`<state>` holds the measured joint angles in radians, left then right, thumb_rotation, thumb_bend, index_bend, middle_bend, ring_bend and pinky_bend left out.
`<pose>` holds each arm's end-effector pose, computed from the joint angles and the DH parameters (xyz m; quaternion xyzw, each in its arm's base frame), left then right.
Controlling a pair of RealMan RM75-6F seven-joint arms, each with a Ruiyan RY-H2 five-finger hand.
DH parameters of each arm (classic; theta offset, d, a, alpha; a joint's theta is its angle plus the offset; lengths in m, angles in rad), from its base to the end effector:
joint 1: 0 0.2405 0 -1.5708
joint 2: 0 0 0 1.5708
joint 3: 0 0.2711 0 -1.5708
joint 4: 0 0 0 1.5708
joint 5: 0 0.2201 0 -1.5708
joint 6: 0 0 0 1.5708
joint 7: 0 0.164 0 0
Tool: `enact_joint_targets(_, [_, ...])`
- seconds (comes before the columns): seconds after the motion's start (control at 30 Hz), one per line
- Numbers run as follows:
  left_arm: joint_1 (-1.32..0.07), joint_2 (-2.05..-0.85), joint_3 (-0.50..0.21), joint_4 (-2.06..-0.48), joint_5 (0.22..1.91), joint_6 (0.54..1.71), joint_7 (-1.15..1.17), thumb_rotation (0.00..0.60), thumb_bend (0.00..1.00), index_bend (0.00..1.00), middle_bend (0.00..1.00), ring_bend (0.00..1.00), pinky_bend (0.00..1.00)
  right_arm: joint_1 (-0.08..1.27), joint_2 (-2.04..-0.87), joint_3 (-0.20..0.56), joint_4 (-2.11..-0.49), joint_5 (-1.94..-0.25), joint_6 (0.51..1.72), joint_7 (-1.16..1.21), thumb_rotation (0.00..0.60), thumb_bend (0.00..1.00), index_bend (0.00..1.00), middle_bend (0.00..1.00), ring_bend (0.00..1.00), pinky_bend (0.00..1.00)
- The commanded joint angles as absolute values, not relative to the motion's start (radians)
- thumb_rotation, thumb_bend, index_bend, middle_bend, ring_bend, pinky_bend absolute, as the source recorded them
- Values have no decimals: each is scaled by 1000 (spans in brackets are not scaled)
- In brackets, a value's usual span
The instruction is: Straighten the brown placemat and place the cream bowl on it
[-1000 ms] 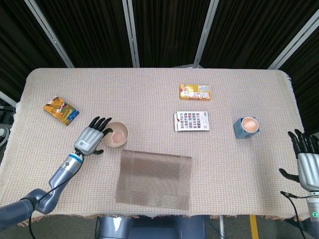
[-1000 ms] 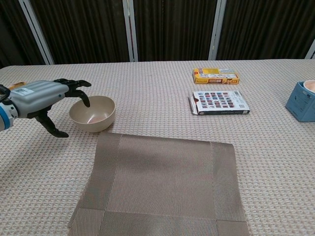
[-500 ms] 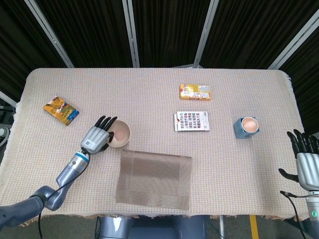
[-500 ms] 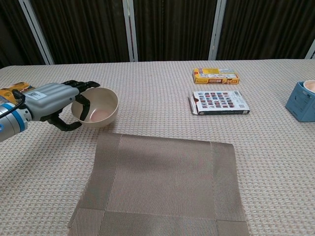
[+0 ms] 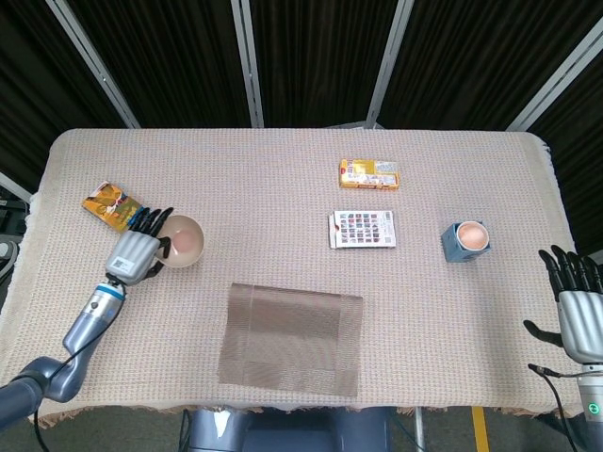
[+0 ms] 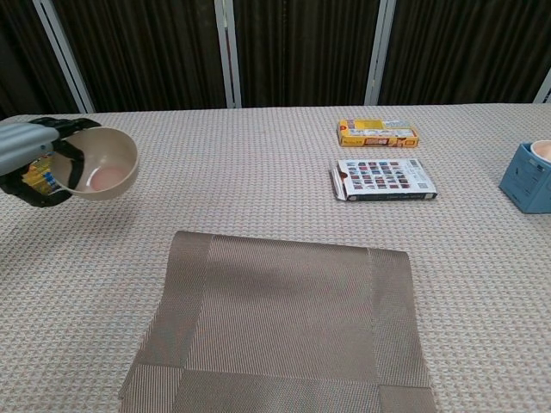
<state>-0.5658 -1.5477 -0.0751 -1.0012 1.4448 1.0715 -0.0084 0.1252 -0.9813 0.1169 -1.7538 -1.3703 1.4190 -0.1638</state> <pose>-0.2960 0.3782 0.0206 -0.7346 -0.3081 -0.3326 0.5047 -0.3146 -0.2276 0.1958 0.5958 -0.3578 0.3370 0.6351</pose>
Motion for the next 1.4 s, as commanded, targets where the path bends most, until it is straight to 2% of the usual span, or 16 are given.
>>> enact_joint_targets(0.03, [-527,-1510,-51,-983,1421,1062,-36,600,423,622,0,0,0,124,-979,115,-1760,-1377,1423,-164,600,0,0,0,0,0])
enact_joint_targets(0.43, [-440,-1461,-13,-893,1364,1006,-147,600,409,596,0,0,0,117,-969,110,-1784,-1396,1439,-167,600,0,0,0,0,0])
enact_joint_targets(0.5, [-434,-1464,-13,-883,1360,1002,-157,600,255,464,0,0,0,117,-968,109,-1786,-1397,1439,-168,600,0,0,0,0,0])
enact_joint_targets(0.53, [-432,-1465,-13,-880,1360,1002,-159,600,131,323,0,0,0,117,-968,109,-1786,-1398,1440,-168,600,0,0,0,0,0])
enact_joint_targets(0.57, [-429,-1467,-11,-876,1360,1002,-165,600,58,221,0,0,0,116,-967,109,-1787,-1398,1440,-167,600,0,0,0,0,0])
enact_joint_targets(0.6, [-427,-1466,-11,-876,1359,1000,-169,600,8,114,0,0,0,116,-967,109,-1788,-1398,1441,-167,600,0,0,0,0,0])
enact_joint_targets(0.63, [-424,-1464,-11,-880,1358,998,-175,600,0,37,0,0,0,116,-966,109,-1788,-1398,1441,-166,600,0,0,0,0,0])
enact_joint_targets(0.67, [-421,-1460,-13,-886,1362,1008,-178,600,0,5,0,0,0,116,-965,110,-1789,-1398,1442,-166,600,0,0,0,0,0])
enact_joint_targets(0.9, [-398,-1416,-16,-973,1441,1169,-220,600,0,8,0,0,0,113,-960,110,-1793,-1400,1446,-160,600,0,0,0,0,0])
enact_joint_targets(1.13, [-398,-1332,30,-1210,1624,1339,-251,600,0,167,0,0,0,112,-957,109,-1797,-1406,1449,-158,600,0,0,0,0,0])
enact_joint_targets(1.27, [-418,-1317,71,-1330,1726,1358,-215,600,0,239,0,0,0,110,-956,108,-1798,-1407,1451,-159,600,0,0,0,0,0])
enact_joint_targets(1.4, [-445,-1334,99,-1403,1782,1322,-179,600,0,274,0,0,0,110,-957,108,-1796,-1402,1448,-159,600,0,0,0,0,0])
